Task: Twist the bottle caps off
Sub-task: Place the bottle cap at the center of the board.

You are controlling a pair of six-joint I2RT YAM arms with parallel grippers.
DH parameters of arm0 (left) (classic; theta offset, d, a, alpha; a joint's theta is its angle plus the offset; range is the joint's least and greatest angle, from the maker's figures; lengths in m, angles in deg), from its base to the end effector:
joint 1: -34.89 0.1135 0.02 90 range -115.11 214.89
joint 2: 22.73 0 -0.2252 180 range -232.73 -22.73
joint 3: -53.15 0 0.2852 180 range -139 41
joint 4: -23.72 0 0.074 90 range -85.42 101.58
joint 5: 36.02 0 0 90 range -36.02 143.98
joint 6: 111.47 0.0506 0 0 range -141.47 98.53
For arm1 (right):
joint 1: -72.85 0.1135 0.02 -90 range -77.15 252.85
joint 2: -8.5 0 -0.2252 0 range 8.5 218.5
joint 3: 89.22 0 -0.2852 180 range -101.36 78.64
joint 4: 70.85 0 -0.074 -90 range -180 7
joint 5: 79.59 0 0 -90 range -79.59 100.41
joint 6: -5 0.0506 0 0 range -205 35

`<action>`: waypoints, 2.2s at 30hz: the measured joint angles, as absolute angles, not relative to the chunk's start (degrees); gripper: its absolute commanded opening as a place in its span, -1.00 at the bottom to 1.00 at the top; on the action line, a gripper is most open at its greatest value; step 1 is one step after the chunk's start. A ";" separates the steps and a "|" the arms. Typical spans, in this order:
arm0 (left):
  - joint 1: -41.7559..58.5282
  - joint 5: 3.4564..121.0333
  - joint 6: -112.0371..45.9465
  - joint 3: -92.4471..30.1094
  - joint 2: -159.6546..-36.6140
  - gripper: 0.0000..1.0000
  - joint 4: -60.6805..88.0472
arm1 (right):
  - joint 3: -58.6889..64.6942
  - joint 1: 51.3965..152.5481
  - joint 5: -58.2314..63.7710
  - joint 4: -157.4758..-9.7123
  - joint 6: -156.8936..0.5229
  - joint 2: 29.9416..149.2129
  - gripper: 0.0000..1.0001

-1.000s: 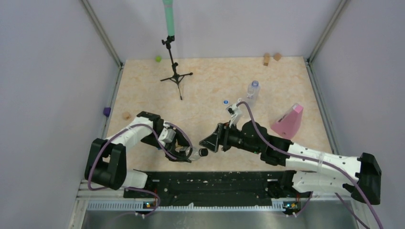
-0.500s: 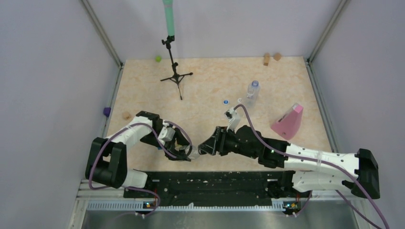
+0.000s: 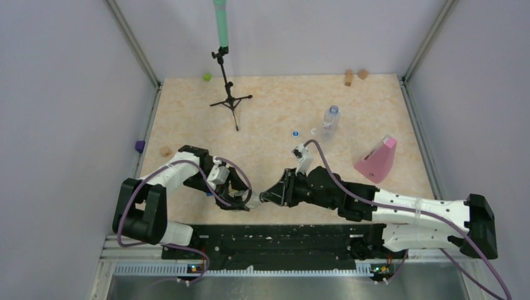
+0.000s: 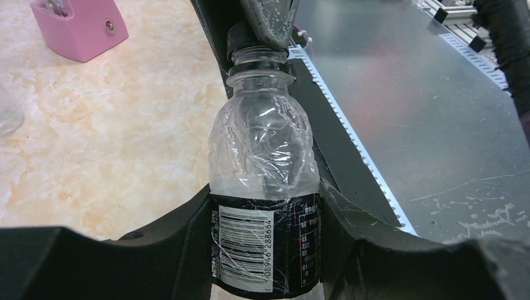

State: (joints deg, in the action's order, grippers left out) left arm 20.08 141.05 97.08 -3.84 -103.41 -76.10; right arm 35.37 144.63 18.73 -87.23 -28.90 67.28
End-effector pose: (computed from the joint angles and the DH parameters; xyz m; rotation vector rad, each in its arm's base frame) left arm 0.1828 -0.1006 0.1573 1.4205 1.1620 -1.4530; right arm 0.1022 0.2872 0.2474 -0.1851 2.1545 1.2957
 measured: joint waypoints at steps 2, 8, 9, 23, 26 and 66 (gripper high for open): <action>20.12 140.83 97.08 -3.84 -103.54 -0.98 -76.12 | 35.37 144.61 18.05 -87.10 -31.72 67.28 -0.84; 20.19 140.31 97.05 -3.84 -103.63 -0.98 -76.21 | 35.48 144.70 15.43 -85.20 -51.26 67.06 -1.00; 20.23 140.33 97.05 -3.84 -103.63 -0.98 -76.19 | 35.59 144.74 14.77 -84.85 -55.42 66.87 -1.00; 20.30 140.99 97.21 -3.84 -103.61 -0.98 -76.21 | 35.74 133.12 17.33 -90.03 -77.93 63.85 -1.00; 20.30 141.16 97.21 -3.84 -103.59 -0.98 -76.23 | 29.49 123.87 19.16 -94.07 -72.62 73.60 -1.00; 20.30 141.38 97.21 -3.84 -102.39 -0.98 -76.34 | -6.38 112.90 13.72 -107.95 -65.75 118.75 0.16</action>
